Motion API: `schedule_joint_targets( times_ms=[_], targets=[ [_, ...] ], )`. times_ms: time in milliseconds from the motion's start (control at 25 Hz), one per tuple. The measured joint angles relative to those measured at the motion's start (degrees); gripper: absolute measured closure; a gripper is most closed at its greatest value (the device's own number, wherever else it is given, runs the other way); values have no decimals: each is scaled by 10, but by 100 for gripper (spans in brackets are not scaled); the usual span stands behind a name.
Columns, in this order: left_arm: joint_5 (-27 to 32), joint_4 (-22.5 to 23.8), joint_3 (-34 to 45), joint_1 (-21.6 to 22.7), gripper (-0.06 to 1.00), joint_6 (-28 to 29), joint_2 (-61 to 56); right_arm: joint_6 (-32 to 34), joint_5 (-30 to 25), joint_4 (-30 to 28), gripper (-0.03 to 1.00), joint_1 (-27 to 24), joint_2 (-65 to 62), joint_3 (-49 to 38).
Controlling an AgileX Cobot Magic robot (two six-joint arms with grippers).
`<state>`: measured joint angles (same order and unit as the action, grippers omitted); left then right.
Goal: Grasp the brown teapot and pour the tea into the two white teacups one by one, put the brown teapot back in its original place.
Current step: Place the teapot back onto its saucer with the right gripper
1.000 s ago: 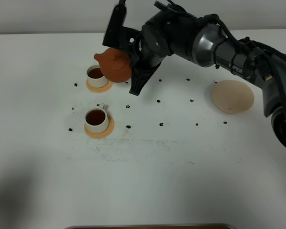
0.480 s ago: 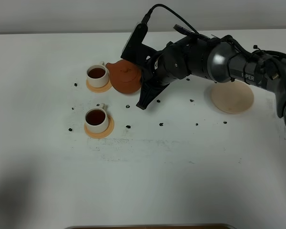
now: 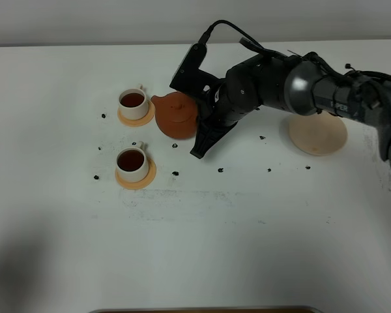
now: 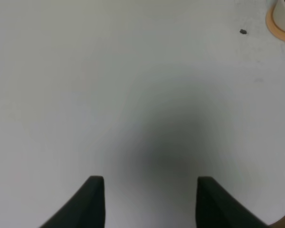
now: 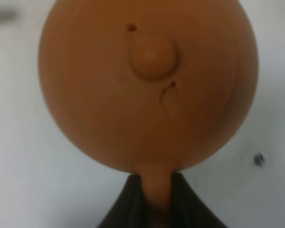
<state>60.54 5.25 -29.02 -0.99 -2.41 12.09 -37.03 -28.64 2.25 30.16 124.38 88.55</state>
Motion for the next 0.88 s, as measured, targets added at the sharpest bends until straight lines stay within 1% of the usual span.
schedule_joint_targets(
  times_ms=[80, 200, 360, 480, 600, 720, 880],
  targets=[
    [0, 0, 0, 0, 49, 0, 0, 0, 23, 11, 85, -6, -39, -47],
    [0, 0, 0, 0, 49, 0, 0, 4, 80, 27, 85, -23, -113, -132],
    [0, 0, 0, 0, 49, 0, 0, 39, 120, 78, 85, -59, -200, -229],
    [0, 0, 0, 0, 49, 0, 0, 113, 130, 116, 85, -102, -245, -286],
    [0, 0, 0, 0, 49, 1, 0, 198, 131, 129, 85, -144, -267, -337],
    [0, 0, 0, 0, 49, 1, 0, 240, 130, 132, 85, -178, -268, -376],
    [0, 0, 0, 0, 49, 1, 0, 259, 129, 133, 85, -200, -258, -402]
  ],
)
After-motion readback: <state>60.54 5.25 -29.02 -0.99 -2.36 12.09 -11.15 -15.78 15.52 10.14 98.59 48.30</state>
